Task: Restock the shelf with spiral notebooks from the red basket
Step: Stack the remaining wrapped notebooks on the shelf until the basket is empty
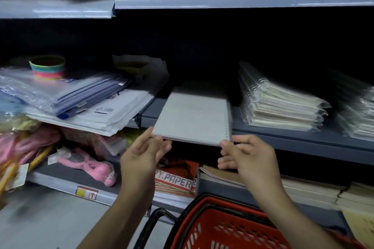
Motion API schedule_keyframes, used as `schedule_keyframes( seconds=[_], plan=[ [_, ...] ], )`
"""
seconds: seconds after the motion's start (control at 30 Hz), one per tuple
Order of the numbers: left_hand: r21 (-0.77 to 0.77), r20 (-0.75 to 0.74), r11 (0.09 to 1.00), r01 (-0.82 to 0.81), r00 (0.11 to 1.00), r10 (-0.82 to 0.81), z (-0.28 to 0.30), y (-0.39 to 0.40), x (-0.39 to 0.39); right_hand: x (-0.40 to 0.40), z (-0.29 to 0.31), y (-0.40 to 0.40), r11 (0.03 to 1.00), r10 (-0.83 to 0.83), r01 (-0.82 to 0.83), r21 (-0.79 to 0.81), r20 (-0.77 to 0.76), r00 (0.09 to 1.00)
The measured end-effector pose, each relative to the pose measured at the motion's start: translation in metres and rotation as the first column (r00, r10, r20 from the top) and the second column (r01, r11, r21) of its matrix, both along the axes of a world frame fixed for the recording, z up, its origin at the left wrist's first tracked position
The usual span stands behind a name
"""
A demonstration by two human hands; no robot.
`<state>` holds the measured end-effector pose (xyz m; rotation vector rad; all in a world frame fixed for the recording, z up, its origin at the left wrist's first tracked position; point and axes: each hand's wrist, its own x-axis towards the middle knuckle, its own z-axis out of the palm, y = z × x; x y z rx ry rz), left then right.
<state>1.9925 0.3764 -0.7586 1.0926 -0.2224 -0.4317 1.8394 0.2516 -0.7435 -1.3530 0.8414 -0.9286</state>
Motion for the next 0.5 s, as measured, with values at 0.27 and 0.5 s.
schedule_keyframes(
  seconds=[0.27, 0.5],
  plan=[
    [0.249, 0.208, 0.954, -0.169, 0.971, 0.118, 0.007, -0.063, 0.039, 0.039, 0.003, -0.037, 0.977, -0.158, 0.153, -0.145, -0.023, 0.987],
    [0.291, 0.285, 0.926, -0.241, 0.946, 0.157, 0.004, -0.097, 0.056, 0.065, -0.003, -0.060, 0.959, -0.244, 0.236, -0.158, -0.040, 0.969]
  ],
)
